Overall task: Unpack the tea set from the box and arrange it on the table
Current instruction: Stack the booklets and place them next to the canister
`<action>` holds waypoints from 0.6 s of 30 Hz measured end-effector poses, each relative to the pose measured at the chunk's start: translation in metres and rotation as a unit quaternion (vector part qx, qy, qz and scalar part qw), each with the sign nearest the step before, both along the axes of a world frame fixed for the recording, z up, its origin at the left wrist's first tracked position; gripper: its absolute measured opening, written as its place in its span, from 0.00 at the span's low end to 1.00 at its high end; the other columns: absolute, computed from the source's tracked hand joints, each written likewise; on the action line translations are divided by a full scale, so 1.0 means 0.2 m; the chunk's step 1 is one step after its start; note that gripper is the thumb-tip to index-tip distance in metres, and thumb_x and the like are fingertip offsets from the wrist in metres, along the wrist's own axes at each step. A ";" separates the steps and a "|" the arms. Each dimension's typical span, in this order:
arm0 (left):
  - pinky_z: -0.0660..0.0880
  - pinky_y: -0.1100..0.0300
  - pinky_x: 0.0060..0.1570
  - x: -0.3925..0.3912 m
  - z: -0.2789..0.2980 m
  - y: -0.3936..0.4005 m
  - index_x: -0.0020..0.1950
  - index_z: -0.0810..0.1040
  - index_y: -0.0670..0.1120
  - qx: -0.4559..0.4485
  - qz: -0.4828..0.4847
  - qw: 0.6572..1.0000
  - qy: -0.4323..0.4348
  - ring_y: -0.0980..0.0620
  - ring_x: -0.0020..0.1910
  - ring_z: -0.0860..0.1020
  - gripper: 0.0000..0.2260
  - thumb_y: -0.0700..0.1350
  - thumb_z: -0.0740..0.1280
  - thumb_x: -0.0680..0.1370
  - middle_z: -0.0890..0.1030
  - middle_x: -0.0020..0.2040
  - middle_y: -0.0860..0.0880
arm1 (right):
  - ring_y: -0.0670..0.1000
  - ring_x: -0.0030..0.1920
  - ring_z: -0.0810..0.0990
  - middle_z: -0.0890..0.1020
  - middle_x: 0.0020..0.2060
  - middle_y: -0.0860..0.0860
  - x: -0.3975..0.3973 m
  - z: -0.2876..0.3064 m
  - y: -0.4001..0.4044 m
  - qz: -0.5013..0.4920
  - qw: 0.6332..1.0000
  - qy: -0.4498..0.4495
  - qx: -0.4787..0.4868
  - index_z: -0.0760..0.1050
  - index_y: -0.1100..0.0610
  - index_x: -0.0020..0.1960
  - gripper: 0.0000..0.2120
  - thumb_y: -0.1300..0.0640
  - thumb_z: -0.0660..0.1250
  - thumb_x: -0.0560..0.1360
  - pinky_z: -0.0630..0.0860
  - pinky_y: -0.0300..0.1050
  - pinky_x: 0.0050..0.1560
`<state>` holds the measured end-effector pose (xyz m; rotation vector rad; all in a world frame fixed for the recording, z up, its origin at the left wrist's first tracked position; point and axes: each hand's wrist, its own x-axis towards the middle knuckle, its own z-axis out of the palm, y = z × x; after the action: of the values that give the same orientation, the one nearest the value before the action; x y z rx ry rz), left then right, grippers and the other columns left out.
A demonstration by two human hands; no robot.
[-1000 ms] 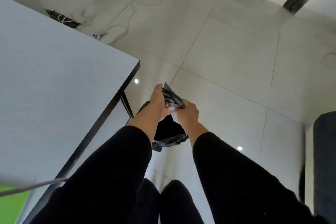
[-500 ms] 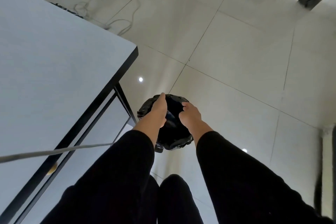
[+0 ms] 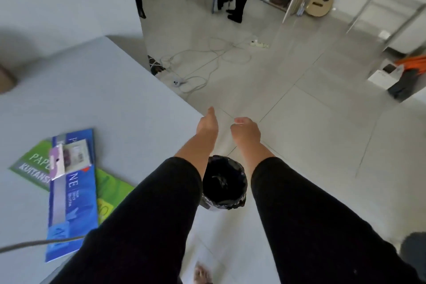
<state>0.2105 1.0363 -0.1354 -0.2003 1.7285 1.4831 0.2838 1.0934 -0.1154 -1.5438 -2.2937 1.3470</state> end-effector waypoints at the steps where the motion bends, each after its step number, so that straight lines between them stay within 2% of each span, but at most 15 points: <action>1: 0.63 0.45 0.72 -0.02 0.08 -0.07 0.74 0.65 0.43 0.008 0.011 1.000 0.014 0.41 0.71 0.67 0.29 0.61 0.52 0.80 0.69 0.72 0.41 | 0.53 0.65 0.73 0.73 0.67 0.51 -0.03 0.07 -0.04 0.016 1.000 0.003 0.006 0.70 0.55 0.68 0.19 0.62 0.58 0.78 0.70 0.42 0.62; 4: 0.61 0.45 0.72 -0.10 0.27 -0.32 0.74 0.64 0.42 0.006 0.054 0.996 0.069 0.41 0.72 0.65 0.30 0.61 0.50 0.80 0.68 0.73 0.41 | 0.55 0.66 0.73 0.73 0.67 0.53 -0.14 0.22 -0.23 0.086 0.996 0.016 0.015 0.69 0.57 0.69 0.19 0.60 0.58 0.78 0.69 0.44 0.65; 7: 0.63 0.45 0.72 -0.21 0.40 -0.65 0.72 0.66 0.41 -0.035 0.118 0.987 0.108 0.41 0.72 0.67 0.28 0.59 0.50 0.81 0.69 0.72 0.41 | 0.56 0.64 0.74 0.76 0.65 0.54 -0.27 0.30 -0.49 0.155 0.988 0.026 0.005 0.71 0.58 0.67 0.18 0.58 0.58 0.78 0.71 0.45 0.65; 9: 0.60 0.50 0.73 -0.26 0.43 -0.89 0.74 0.64 0.40 -0.089 0.139 0.980 0.115 0.42 0.73 0.65 0.25 0.54 0.48 0.83 0.67 0.73 0.41 | 0.56 0.56 0.77 0.79 0.56 0.54 -0.35 0.30 -0.68 0.202 0.979 0.008 0.000 0.75 0.59 0.61 0.15 0.59 0.58 0.77 0.73 0.43 0.57; 11: 0.60 0.53 0.70 -0.30 0.42 -1.13 0.72 0.65 0.38 -0.175 0.175 0.960 0.130 0.41 0.71 0.66 0.23 0.50 0.48 0.84 0.68 0.72 0.40 | 0.57 0.49 0.76 0.79 0.51 0.59 -0.43 0.28 -0.86 0.257 0.966 -0.032 0.008 0.76 0.63 0.54 0.13 0.59 0.57 0.76 0.68 0.40 0.47; 13: 0.66 0.53 0.64 -0.33 0.36 -1.37 0.67 0.71 0.35 -0.224 0.190 0.946 0.135 0.38 0.67 0.71 0.22 0.48 0.49 0.83 0.72 0.67 0.36 | 0.56 0.46 0.74 0.79 0.57 0.61 -0.49 0.25 -1.04 0.298 0.953 -0.060 0.007 0.76 0.66 0.57 0.16 0.59 0.57 0.76 0.64 0.39 0.44; 15: 0.69 0.52 0.62 -0.34 0.30 -1.57 0.65 0.72 0.35 -0.249 0.204 0.939 0.116 0.38 0.64 0.73 0.22 0.48 0.50 0.83 0.74 0.65 0.36 | 0.56 0.49 0.75 0.79 0.58 0.59 -0.54 0.19 -1.17 0.316 0.946 -0.070 -0.008 0.75 0.64 0.60 0.16 0.57 0.58 0.77 0.64 0.39 0.45; 17: 0.71 0.51 0.64 -0.34 0.23 -1.71 0.66 0.72 0.36 -0.252 0.219 0.938 0.090 0.39 0.63 0.74 0.22 0.50 0.50 0.83 0.76 0.63 0.38 | 0.57 0.51 0.78 0.81 0.50 0.58 -0.57 0.14 -1.28 0.305 0.948 -0.076 -0.041 0.76 0.63 0.58 0.15 0.56 0.59 0.77 0.67 0.40 0.45; 18: 0.71 0.51 0.65 -0.34 0.20 -1.76 0.66 0.71 0.36 -0.254 0.222 0.939 0.075 0.40 0.62 0.75 0.23 0.51 0.50 0.82 0.76 0.63 0.38 | 0.56 0.48 0.78 0.80 0.42 0.55 -0.58 0.13 -1.33 0.300 0.949 -0.082 -0.052 0.76 0.62 0.55 0.12 0.57 0.60 0.77 0.69 0.41 0.44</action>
<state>0.1432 0.6837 -0.0950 -0.8113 2.2781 1.3449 0.1671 0.8277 -0.0904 -1.0371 -3.0005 1.5160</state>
